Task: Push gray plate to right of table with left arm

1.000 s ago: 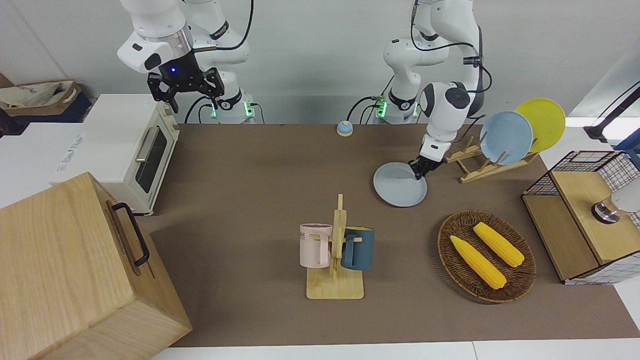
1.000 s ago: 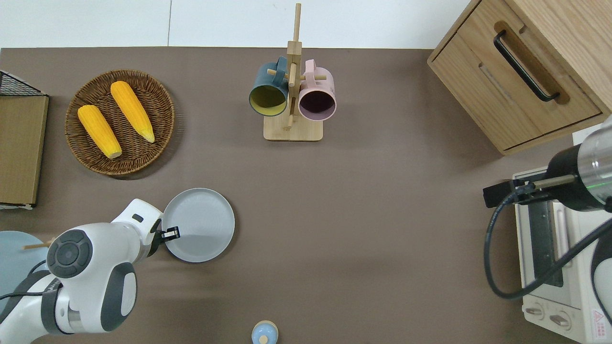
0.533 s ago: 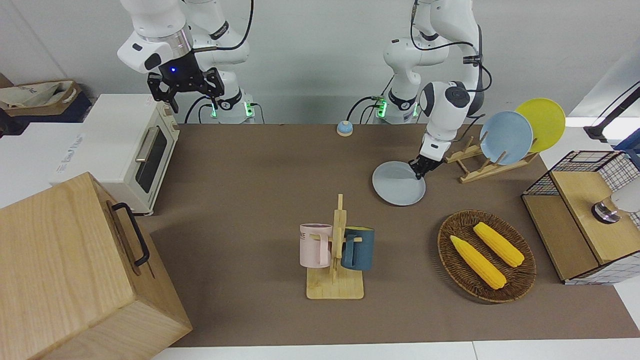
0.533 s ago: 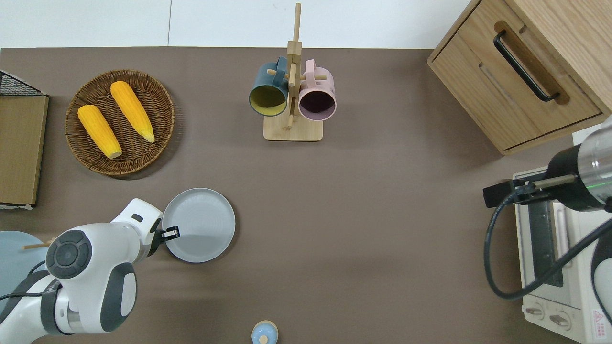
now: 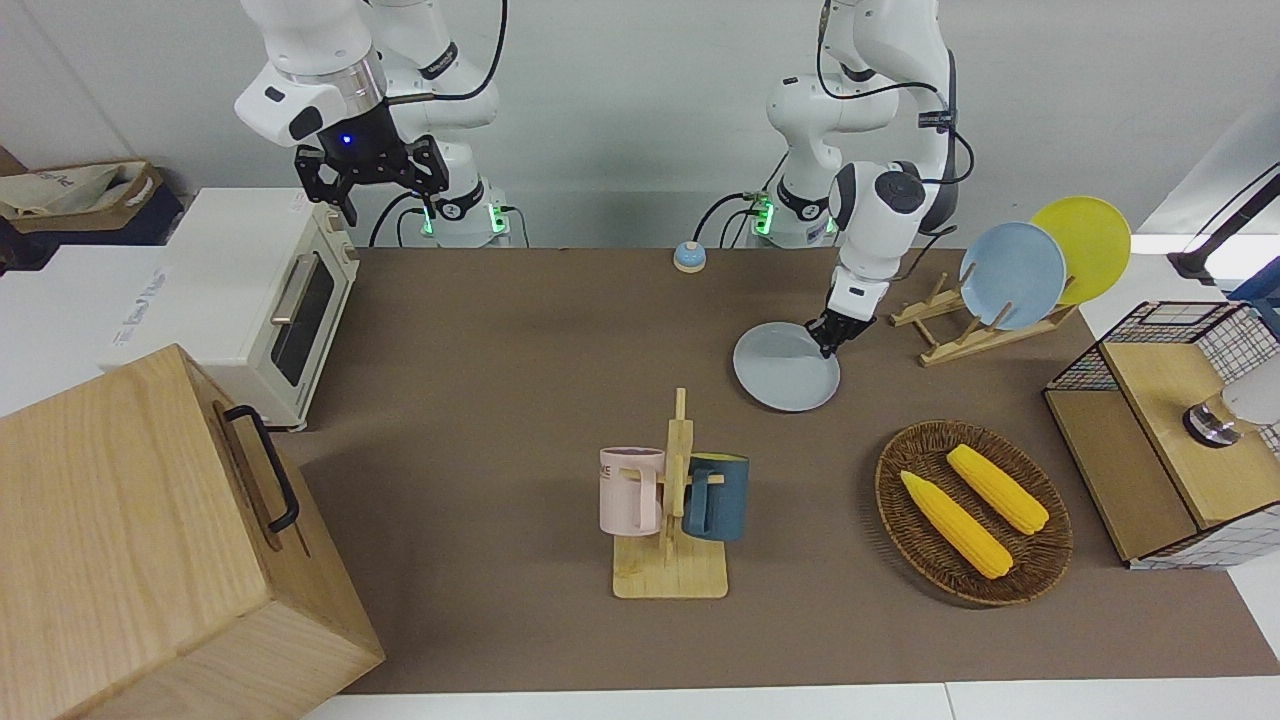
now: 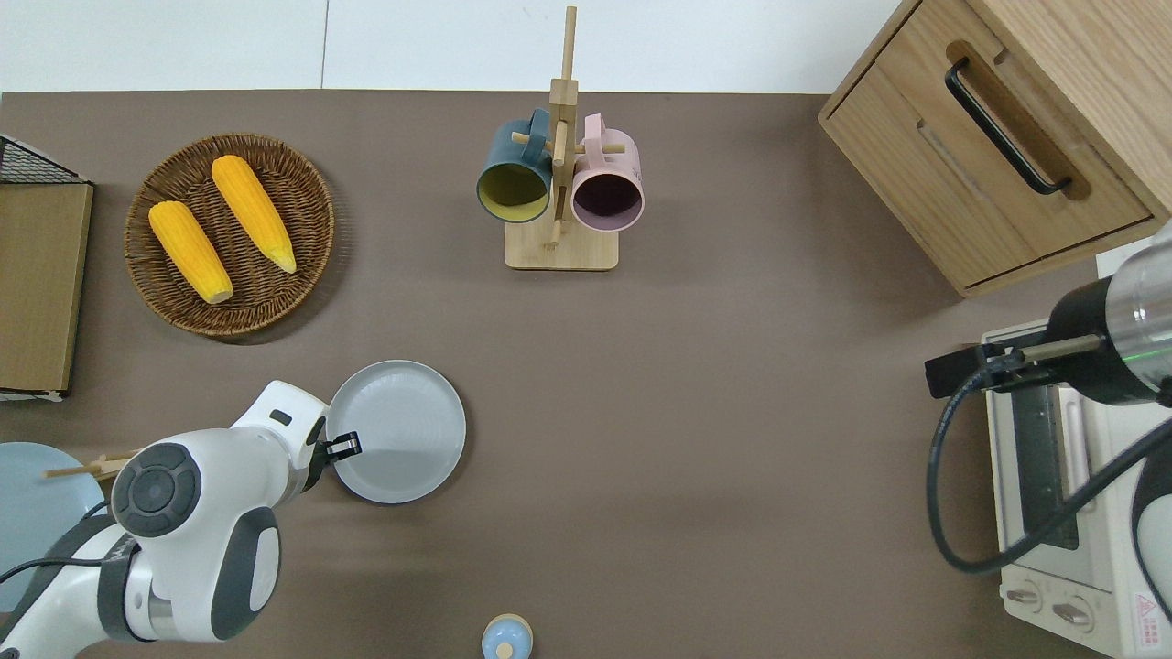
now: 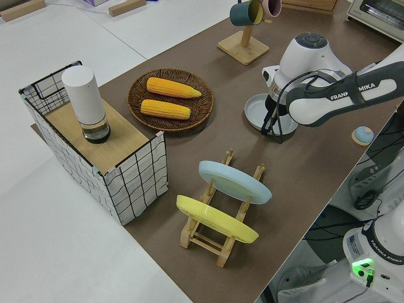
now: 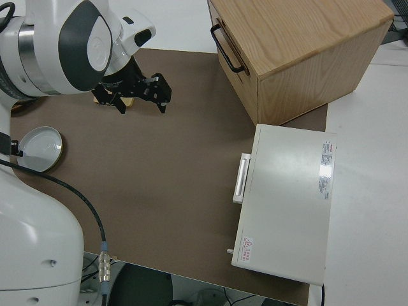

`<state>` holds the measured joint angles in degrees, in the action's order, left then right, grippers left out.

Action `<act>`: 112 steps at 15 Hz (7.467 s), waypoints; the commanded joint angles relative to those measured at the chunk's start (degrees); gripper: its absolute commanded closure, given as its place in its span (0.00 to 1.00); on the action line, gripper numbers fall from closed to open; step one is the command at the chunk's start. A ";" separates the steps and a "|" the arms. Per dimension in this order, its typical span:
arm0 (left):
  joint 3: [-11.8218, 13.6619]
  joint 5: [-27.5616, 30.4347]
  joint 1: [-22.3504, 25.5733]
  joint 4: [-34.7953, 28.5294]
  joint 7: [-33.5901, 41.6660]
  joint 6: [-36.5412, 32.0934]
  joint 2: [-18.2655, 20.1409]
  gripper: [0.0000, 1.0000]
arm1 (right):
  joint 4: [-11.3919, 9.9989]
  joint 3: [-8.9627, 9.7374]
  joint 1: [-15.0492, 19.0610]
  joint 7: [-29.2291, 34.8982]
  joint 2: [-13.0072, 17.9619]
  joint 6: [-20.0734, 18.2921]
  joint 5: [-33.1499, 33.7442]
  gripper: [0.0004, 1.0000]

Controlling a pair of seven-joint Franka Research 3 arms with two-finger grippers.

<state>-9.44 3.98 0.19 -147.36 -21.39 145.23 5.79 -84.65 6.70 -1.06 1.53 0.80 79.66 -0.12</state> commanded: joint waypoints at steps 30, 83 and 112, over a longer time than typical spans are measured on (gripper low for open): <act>-0.05 -1.59 -28.57 14.29 -45.83 0.31 -13.86 1.00 | 0.46 0.77 1.15 0.14 0.17 -0.83 -0.59 0.02; 1.26 -12.77 -36.68 59.03 -52.73 -40.18 -26.10 0.00 | 0.46 0.77 1.15 0.05 0.17 -0.83 -0.59 0.02; 1.88 -5.38 9.83 53.16 16.56 -58.77 -4.82 0.00 | 0.46 0.77 1.15 0.05 0.17 -0.83 -0.59 0.02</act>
<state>-7.01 -2.34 7.39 -89.02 -6.46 82.34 -1.67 -84.65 6.70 -1.06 1.53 0.80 79.66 -0.12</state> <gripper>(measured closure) 0.004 0.013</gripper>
